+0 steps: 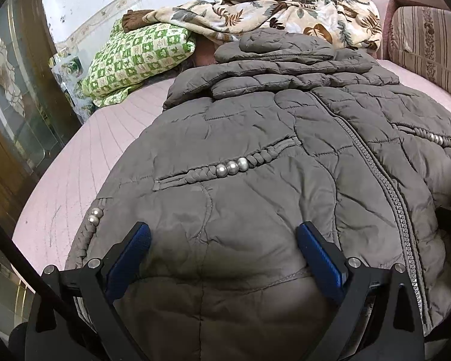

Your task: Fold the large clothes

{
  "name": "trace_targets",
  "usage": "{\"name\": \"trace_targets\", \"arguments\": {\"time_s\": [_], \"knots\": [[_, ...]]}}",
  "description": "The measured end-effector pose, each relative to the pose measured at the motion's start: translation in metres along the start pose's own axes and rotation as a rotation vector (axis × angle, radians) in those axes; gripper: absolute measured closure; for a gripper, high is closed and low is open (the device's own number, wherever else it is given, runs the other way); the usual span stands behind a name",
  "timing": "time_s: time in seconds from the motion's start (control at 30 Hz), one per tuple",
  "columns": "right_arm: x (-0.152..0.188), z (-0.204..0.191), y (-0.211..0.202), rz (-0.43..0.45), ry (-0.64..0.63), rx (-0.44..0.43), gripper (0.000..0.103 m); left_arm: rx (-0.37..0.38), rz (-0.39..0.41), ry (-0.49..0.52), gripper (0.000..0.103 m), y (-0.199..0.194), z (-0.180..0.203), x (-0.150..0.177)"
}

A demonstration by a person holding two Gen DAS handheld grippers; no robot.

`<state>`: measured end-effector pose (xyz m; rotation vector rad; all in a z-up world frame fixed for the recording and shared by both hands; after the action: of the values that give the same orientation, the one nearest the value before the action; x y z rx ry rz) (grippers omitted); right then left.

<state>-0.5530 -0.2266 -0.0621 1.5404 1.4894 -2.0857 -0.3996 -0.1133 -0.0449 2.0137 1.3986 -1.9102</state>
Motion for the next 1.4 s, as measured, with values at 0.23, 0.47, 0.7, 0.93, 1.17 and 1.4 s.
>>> {"name": "trace_targets", "arguments": {"time_s": [0.23,0.47,0.7,0.93,1.17,1.4], "knots": [[0.003,-0.001,0.0,-0.01,-0.006,-0.006,0.009,0.0,-0.015,-0.021,0.004,0.003,-0.002,0.002],[0.005,-0.002,0.003,-0.014,-0.007,-0.013,0.005,0.008,0.0,-0.063,0.003,0.003,-0.004,0.005],[0.005,-0.006,0.006,-0.018,-0.002,-0.01,0.001,0.058,-0.016,-0.105,0.003,0.005,-0.007,0.01],[0.005,-0.006,0.005,-0.011,0.01,-0.009,0.001,0.067,-0.022,-0.142,0.002,0.004,-0.009,0.014],[0.006,-0.003,0.004,0.012,0.02,-0.019,0.001,0.066,-0.003,-0.118,0.002,-0.002,-0.008,0.013],[0.008,-0.003,0.0,0.065,0.007,-0.03,0.001,0.076,0.027,-0.108,0.002,-0.007,-0.008,0.014]]}}
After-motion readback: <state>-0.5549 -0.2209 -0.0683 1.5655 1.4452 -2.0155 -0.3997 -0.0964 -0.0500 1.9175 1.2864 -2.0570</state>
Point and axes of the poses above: each gripper's, at about its wrist camera, not at the fingertips, and y roughly the way its jaws point, z to its right, x to its underside, the point moved 8 cm from there along y, roughly the way its jaws point, and after that the axes turned 10 degrees about z, right-handed, at the moved point
